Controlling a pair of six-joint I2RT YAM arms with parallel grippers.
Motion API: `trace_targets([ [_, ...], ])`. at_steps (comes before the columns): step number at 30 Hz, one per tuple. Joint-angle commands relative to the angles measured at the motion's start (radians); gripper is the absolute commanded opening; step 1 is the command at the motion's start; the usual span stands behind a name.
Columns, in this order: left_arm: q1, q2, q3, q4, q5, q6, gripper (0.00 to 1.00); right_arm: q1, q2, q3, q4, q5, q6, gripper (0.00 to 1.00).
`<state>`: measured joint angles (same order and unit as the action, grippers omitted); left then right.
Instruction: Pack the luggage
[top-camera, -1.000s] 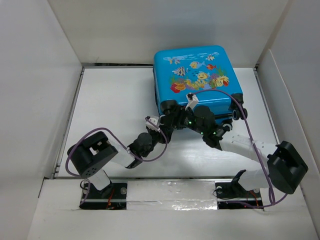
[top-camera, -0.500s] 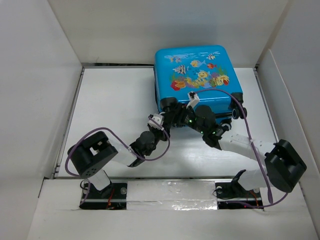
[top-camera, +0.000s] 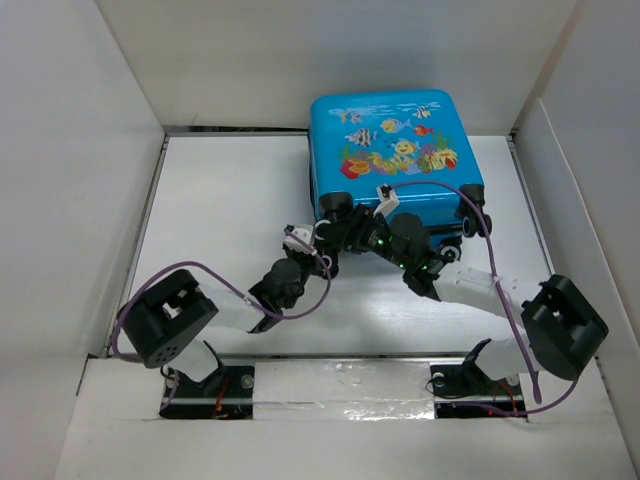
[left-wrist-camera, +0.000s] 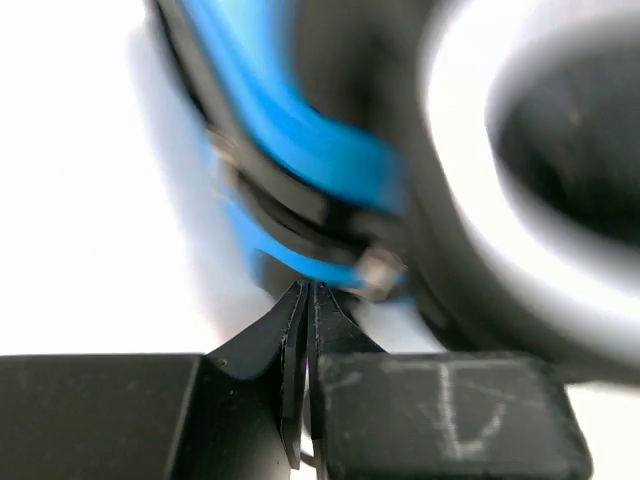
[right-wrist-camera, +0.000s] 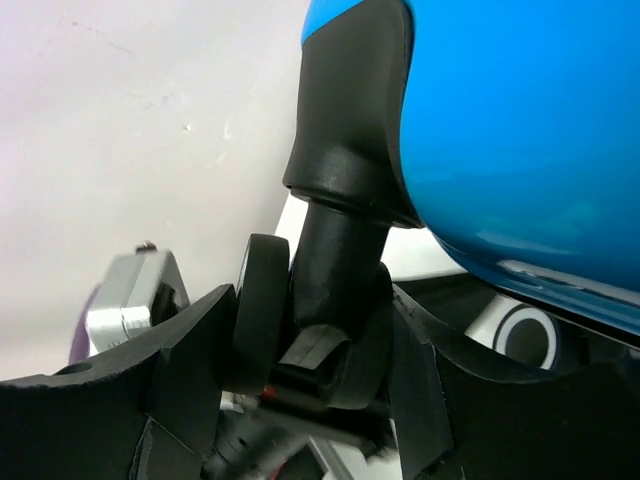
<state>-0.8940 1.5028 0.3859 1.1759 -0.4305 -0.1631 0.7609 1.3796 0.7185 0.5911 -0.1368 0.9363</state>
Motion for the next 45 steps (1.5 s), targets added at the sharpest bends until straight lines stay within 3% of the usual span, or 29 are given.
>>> trace_targets([
  [1, 0.064, -0.104, -0.013, 0.892, -0.106, -0.03, 0.0, 0.038, -0.07, 0.01, 0.228, -0.175, -0.065, 0.3],
  [7, 0.076, -0.125, -0.108, 0.887, -0.082, -0.087, 0.0, 0.02, -0.131, -0.037, 0.178, -0.141, -0.115, 0.28],
  [9, 0.076, -0.171, -0.153, 0.793, -0.037, -0.15, 0.01, 0.011, -0.171, -0.068, 0.116, -0.092, -0.14, 0.28],
  [13, 0.052, -0.269, -0.104, 0.428, 0.03, -0.275, 0.16, -0.086, -0.321, -0.215, 0.058, -0.076, -0.169, 0.24],
  [18, -0.025, -0.267, -0.078, 0.381, 0.09, -0.312, 0.35, -0.274, -0.678, -0.329, -0.274, -0.004, -0.261, 0.25],
  [22, -0.046, -0.211, -0.032, 0.35, 0.188, -0.343, 0.39, -0.351, -0.778, -0.243, -0.508, 0.003, -0.41, 0.79],
  [24, -0.077, -0.191, 0.007, 0.318, 0.249, -0.351, 0.39, -0.339, -0.794, -0.199, -0.626, -0.012, -0.438, 0.91],
  [28, -0.086, -0.196, 0.091, 0.179, 0.384, -0.365, 0.5, -0.273, -1.052, -0.377, -0.527, 0.045, -0.418, 0.94],
  [30, -0.086, -0.191, 0.125, 0.115, 0.459, -0.384, 0.53, -0.264, -1.143, -0.399, -0.565, 0.086, -0.444, 0.95],
  [33, -0.086, -0.202, 0.145, 0.041, 0.507, -0.418, 0.53, -0.241, -1.24, -0.41, -0.658, 0.12, -0.491, 0.9],
  [36, -0.086, -0.19, 0.171, -0.028, 0.544, -0.437, 0.5, -0.219, -1.251, -0.474, -0.605, 0.085, -0.479, 0.75],
  [37, -0.086, -0.182, 0.18, -0.045, 0.577, -0.438, 0.47, -0.209, -1.24, -0.494, -0.578, 0.088, -0.461, 0.49],
  [39, -0.086, -0.162, 0.209, -0.108, 0.604, -0.435, 0.46, -0.2, -1.172, -0.542, -0.478, 0.103, -0.452, 0.33],
  [40, -0.086, -0.156, 0.215, -0.123, 0.613, -0.435, 0.46, -0.199, -1.138, -0.559, -0.435, 0.106, -0.45, 0.17],
  [42, -0.086, -0.138, 0.231, -0.151, 0.644, -0.428, 0.46, -0.19, -1.05, -0.593, -0.305, 0.117, -0.444, 0.15],
  [45, -0.086, -0.11, 0.243, -0.145, 0.687, -0.421, 0.46, -0.163, -0.869, -0.606, -0.127, 0.132, -0.458, 0.29],
])
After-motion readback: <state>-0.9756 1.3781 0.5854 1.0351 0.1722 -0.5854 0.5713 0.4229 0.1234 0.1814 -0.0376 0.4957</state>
